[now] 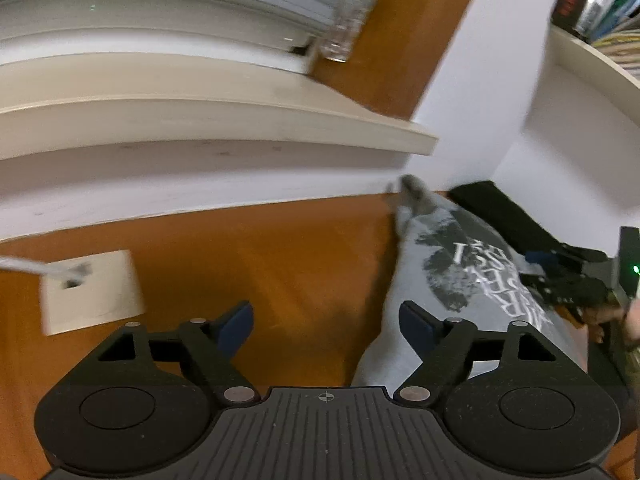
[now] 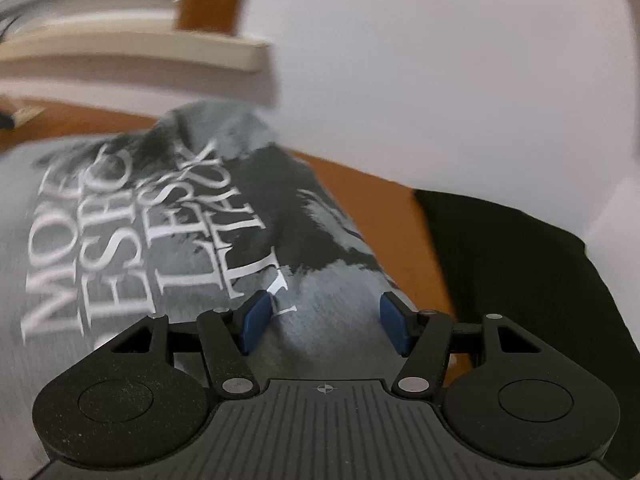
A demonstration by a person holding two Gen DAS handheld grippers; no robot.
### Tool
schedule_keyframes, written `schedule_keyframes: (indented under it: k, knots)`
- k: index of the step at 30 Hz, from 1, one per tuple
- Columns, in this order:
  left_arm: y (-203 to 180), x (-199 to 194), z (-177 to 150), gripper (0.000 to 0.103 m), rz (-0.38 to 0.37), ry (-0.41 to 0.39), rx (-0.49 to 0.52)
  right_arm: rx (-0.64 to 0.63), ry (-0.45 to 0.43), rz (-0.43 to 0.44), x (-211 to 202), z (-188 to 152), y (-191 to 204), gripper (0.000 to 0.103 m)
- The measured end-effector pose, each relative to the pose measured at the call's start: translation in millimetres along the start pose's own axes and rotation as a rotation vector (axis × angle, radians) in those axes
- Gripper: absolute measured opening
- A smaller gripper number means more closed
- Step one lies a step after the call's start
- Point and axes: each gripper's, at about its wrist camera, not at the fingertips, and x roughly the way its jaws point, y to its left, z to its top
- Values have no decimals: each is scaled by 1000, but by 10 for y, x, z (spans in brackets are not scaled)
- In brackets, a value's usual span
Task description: Fold clothes
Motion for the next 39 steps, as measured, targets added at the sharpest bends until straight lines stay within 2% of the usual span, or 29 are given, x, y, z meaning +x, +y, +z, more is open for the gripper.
schedule_keyframes:
  k: [3,6,7,10,12,15,16,22,27,28,29,30,32,34,36,39]
  knots:
    - [-79,167,29,84,-56,6,17,137,-64,96,-137,-112,-82,59]
    - [-156,332,55,84,-111,12,33,222,-135,132,-246,-273,-33,62]
    - [-155,367,48,81,-116,15,39,260,-151,141,-246,-302,-18,64]
    - [-120,447,22,67,-162,39,33,324,-179,148,-241,-346,24,72]
    - [-97,483,11,51,-204,62,33,321,-185,135,-223,-366,57,76]
    - [-86,492,-12,21,-237,84,57,336,-180,122,-183,-359,51,80]
    - [-82,492,-22,3,-245,91,63,342,-173,121,-164,-362,47,81]
    - [69,195,-100,2,-282,100,56,352,-154,119,-109,-383,21,82]
    - [155,148,-53,4,-307,88,24,325,-151,88,-127,-384,74,83]
    - [137,172,-11,9,-300,79,20,322,-151,82,-131,-386,81,83]
    - [113,198,32,22,-293,71,19,320,-151,80,-135,-388,84,83]
    - [53,241,88,29,-277,60,29,321,-150,81,-138,-390,82,83]
    - [-70,317,191,66,-260,28,47,324,-148,85,-141,-390,77,83]
    - [-216,419,289,75,-252,-17,73,326,-148,88,-146,-389,75,83]
    - [-371,562,390,75,-262,-49,117,326,-148,89,-153,-389,79,83]
    - [-484,834,535,80,-249,-63,119,331,-148,94,-158,-387,72,83]
